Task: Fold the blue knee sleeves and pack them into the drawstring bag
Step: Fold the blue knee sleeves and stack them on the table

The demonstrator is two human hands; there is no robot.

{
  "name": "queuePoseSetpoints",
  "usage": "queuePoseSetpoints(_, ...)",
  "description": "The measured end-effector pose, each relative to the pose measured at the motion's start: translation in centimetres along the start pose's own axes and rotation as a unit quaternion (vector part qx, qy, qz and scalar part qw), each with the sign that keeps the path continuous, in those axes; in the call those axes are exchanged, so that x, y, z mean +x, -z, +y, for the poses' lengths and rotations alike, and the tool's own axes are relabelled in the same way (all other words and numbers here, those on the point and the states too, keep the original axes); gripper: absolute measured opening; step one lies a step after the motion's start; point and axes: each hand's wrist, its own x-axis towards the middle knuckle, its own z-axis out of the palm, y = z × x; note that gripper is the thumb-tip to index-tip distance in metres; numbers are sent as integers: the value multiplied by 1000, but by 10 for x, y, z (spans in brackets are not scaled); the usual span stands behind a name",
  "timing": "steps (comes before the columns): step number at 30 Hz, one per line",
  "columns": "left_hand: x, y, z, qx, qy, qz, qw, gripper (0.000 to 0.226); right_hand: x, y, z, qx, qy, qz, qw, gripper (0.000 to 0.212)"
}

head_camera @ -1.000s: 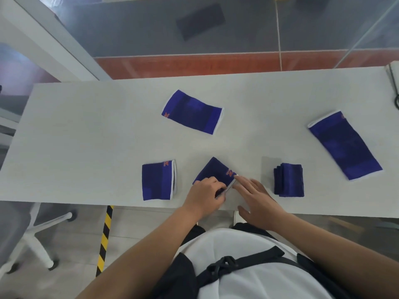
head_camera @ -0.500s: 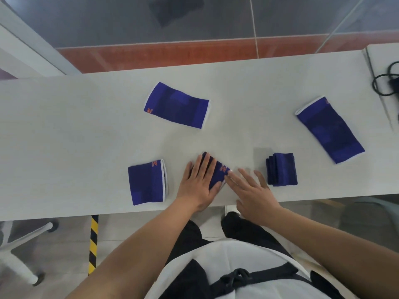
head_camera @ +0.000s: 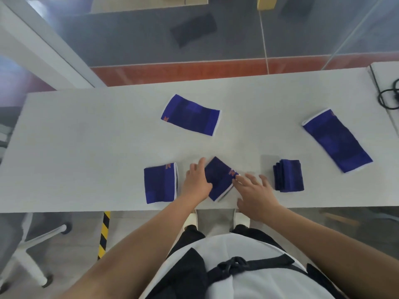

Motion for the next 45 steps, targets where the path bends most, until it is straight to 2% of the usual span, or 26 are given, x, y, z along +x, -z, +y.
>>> queuePoseSetpoints(3, 1, 14, 5, -134, 65, -21, 989, 58, 3, 15, -4, 50, -10, 16, 999, 58)
queuePoseSetpoints(6, -10, 38, 8, -247, 40, -46, 967, 28, 3, 40, -9, 168, 9, 119, 978, 61)
queuePoseSetpoints(8, -26, 60, 8, -316, 15, -85, 945, 24, 4, 64, -16, 193, 47, 169, 965, 66)
queuePoseSetpoints(9, -35, 71, 5, -332, -1, -99, 938, 24, 5, 77, -20, 192, 68, 168, 964, 64)
queuePoseSetpoints(12, -60, 98, -10, -390, -27, -101, 915, 25, 9, 112, -41, 232, 115, 99, 961, 25)
queuePoseSetpoints(14, -74, 108, -28, -445, -15, -80, 892, 28, 12, 121, -57, 272, 124, 63, 952, 12)
queuePoseSetpoints(16, -85, 110, -51, -460, 6, -67, 885, 31, 16, 120, -71, 332, 105, 51, 936, 10)
queuePoseSetpoints(18, -94, 102, -77, -469, 35, -73, 879, 29, 20, 110, -85, 441, 46, 35, 896, 7)
queuePoseSetpoints(19, -98, 97, -89, -498, 54, -70, 863, 29, 21, 103, -92, 497, 8, 20, 868, 6)
queuePoseSetpoints(21, -104, 85, -109, -581, 95, -52, 807, 32, 24, 87, -105, 567, -39, -20, 823, 4)
queuePoseSetpoints(23, -107, 75, -124, -631, 129, -28, 764, 34, 26, 72, -117, 585, -60, -78, 805, 6)
queuePoseSetpoints(24, -107, 70, -131, -633, 144, -10, 760, 33, 28, 66, -122, 581, -71, -103, 804, 7)
queuePoseSetpoints(26, -106, 64, -144, -613, 168, 31, 771, 31, 36, 56, -131, 566, -91, -124, 810, 10)
queuePoseSetpoints(29, -97, 68, -160, -619, 177, 61, 763, 42, 49, 50, -147, 566, -114, -104, 810, 9)
queuePoseSetpoints(33, -70, 90, -172, -609, 152, 57, 777, 48, 66, 51, -170, 609, -136, -63, 779, 23)
queuePoseSetpoints(36, -47, 102, -177, -560, 112, 41, 820, 43, 75, 44, -182, 622, -155, -26, 767, 29)
queuePoseSetpoints(39, -29, 109, -176, -489, 74, 37, 868, 44, 80, 35, -189, 642, -162, -8, 749, 26)
queuePoseSetpoints(42, -15, 107, -174, -479, 65, 21, 875, 45, 83, 28, -192, 670, -162, 8, 725, 20)
queuePoseSetpoints(44, -11, 101, -172, -447, 54, 27, 892, 44, 85, 24, -191, 662, -167, 45, 729, 22)
queuePoseSetpoints(45, -10, 98, -172, -411, 45, 42, 909, 44, 86, 21, -191, 641, -166, 67, 746, 24)
